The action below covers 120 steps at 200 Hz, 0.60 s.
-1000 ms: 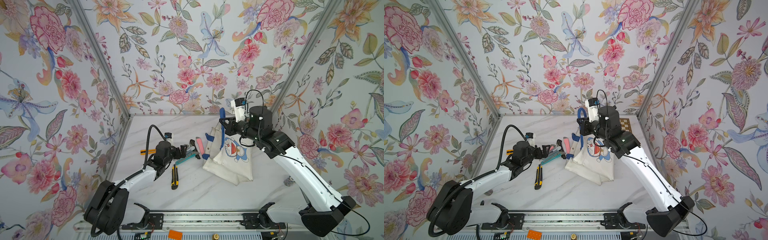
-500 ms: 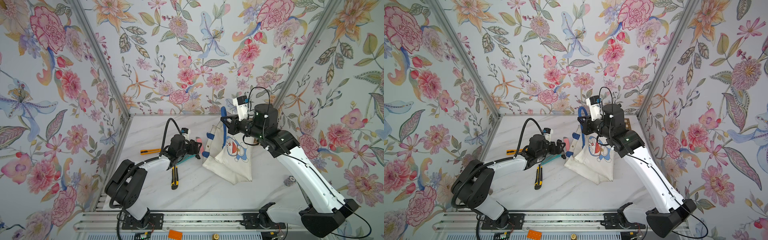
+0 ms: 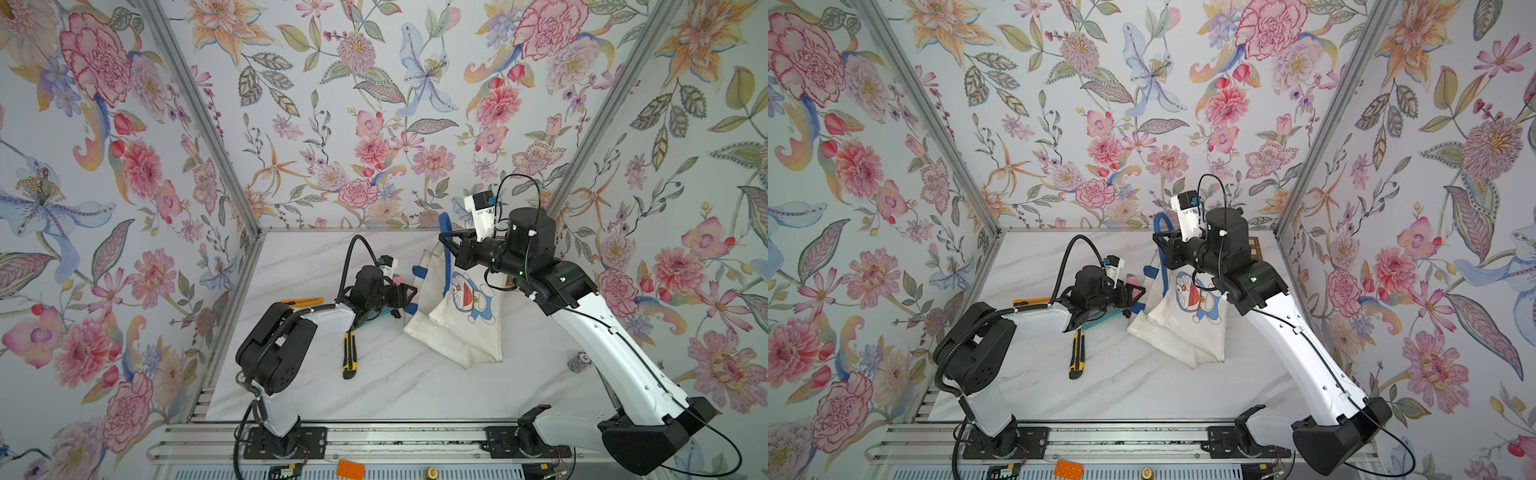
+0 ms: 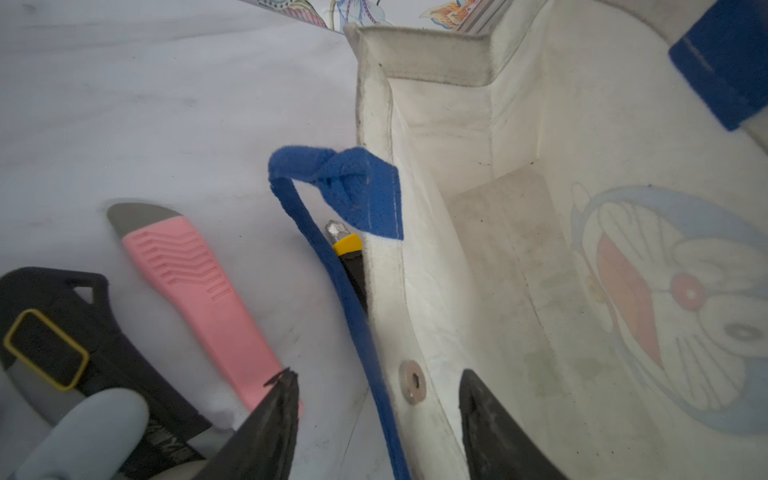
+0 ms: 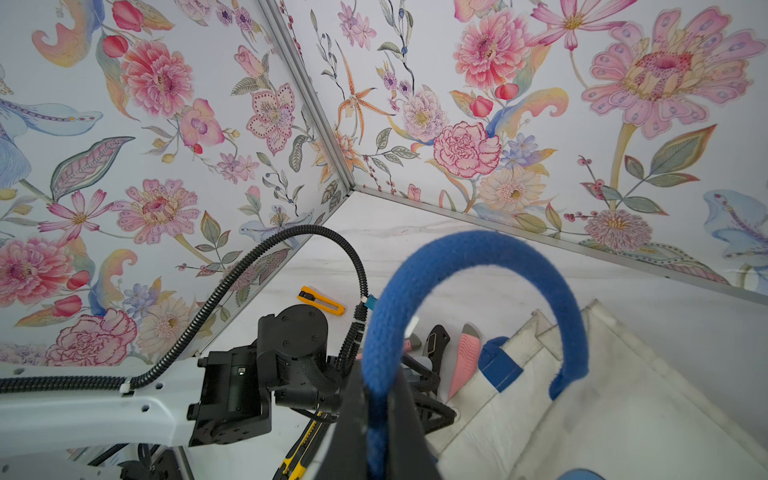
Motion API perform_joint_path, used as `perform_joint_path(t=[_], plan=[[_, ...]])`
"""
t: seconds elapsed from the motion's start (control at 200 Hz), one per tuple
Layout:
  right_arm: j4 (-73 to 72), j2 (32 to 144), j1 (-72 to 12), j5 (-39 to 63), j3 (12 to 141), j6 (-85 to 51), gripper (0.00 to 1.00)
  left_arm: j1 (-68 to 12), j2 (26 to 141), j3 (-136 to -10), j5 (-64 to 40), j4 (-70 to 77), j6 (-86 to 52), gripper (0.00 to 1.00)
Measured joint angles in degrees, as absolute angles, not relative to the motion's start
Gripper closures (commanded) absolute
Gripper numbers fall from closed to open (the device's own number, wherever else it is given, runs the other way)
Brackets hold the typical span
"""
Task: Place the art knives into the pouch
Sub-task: Open the pouch at the center of the board.
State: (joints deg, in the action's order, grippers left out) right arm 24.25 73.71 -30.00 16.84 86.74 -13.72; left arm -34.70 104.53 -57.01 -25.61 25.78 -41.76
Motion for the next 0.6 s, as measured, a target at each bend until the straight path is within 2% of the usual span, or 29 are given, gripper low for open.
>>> perform_joint_path(t=[0.13,0.21,0.6], plan=[[23.20,73.71,-29.47,17.63,85.73,-13.72,1.00,-35.86,108.14,-61.32,-26.79,25.36,-42.65,0.77],[22.63,73.69,-29.08,17.80,85.60,-13.72,1.00,-36.14,109.82,-63.09,-27.53,25.34,-43.09,1.00],[20.78,69.71,-25.65,16.86,81.17,-15.20,0.99,-36.36,110.39,-63.92,-27.88,24.36,-43.86,1.00]])
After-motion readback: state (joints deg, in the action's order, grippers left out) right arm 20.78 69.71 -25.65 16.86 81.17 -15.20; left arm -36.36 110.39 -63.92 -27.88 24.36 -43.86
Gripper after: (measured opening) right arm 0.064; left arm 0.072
